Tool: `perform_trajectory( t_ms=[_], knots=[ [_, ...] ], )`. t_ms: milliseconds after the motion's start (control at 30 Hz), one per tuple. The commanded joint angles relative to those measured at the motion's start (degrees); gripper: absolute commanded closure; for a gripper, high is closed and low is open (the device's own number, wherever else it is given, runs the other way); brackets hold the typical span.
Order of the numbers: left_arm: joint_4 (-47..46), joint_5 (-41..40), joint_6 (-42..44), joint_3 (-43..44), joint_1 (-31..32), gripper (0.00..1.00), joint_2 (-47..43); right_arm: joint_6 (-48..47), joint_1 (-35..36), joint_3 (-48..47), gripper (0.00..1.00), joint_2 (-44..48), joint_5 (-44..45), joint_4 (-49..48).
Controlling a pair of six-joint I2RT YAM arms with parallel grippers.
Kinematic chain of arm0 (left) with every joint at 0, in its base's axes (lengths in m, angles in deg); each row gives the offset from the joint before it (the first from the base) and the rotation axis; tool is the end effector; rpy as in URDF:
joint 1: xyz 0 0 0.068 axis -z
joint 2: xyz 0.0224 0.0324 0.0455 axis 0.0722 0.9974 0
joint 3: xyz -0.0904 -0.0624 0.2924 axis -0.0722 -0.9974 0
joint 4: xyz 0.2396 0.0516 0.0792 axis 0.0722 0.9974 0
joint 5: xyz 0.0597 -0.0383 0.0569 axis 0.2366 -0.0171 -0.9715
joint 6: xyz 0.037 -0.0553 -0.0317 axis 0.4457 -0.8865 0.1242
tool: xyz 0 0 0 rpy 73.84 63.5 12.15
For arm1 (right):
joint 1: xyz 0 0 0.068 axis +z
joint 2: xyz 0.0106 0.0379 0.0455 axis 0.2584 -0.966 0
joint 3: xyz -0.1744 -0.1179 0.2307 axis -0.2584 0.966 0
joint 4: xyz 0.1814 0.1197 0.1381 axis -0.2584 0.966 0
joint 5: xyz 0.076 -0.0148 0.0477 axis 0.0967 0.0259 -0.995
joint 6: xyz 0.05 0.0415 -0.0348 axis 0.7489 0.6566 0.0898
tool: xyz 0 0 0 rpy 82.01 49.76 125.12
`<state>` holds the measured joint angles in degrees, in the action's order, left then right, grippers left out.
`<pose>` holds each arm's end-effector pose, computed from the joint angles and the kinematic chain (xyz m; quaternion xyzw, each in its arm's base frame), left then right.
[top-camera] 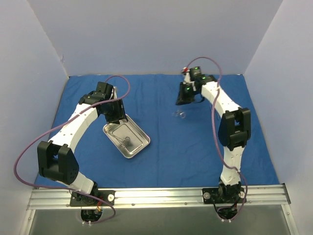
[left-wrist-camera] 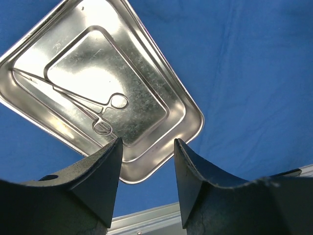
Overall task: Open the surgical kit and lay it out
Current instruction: Place the medical item in the surgical kit.
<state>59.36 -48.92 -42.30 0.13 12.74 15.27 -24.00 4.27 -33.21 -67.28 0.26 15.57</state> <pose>0.3109 -0.1050 0.3155 -0.0765 0.9615 -0.1710 0.2011 0.4607 0.1892 0.2953 -0.0935 0.8962 0.3185 0.2944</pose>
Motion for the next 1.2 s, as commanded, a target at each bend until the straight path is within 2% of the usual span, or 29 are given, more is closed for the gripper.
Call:
perform_trajectory(
  t_ms=[0, 133, 267, 467, 1167],
  knots=[
    [-5.08, 2.43, 2.45, -1.7, -0.19, 0.46, -2.81, -11.72, -6.3, -1.55, 1.0, -1.44, 8.65, 9.63],
    [-6.75, 3.4, 3.24, -3.37, -0.27, 0.46, -1.94, -15.07, -11.5, -0.92, 1.0, -2.67, 11.03, 7.8],
    [-6.67, 4.01, 4.3, -3.11, -0.97, 0.46, -0.97, -17.89, -12.83, -7.32, 1.0, -9.51, 12.88, 9.55],
    [-5.44, 4.19, 5.97, -2.41, -3.52, 0.47, -0.62, -21.22, -13.79, -9.63, 1.0, -14.27, 15.16, 9.29],
    [-5.08, 5.95, 6.41, -2.5, -6.34, 0.47, 2.02, -23.07, -16.87, -9.19, 1.0, -16.55, 14.2, 8.93]
  ],
)
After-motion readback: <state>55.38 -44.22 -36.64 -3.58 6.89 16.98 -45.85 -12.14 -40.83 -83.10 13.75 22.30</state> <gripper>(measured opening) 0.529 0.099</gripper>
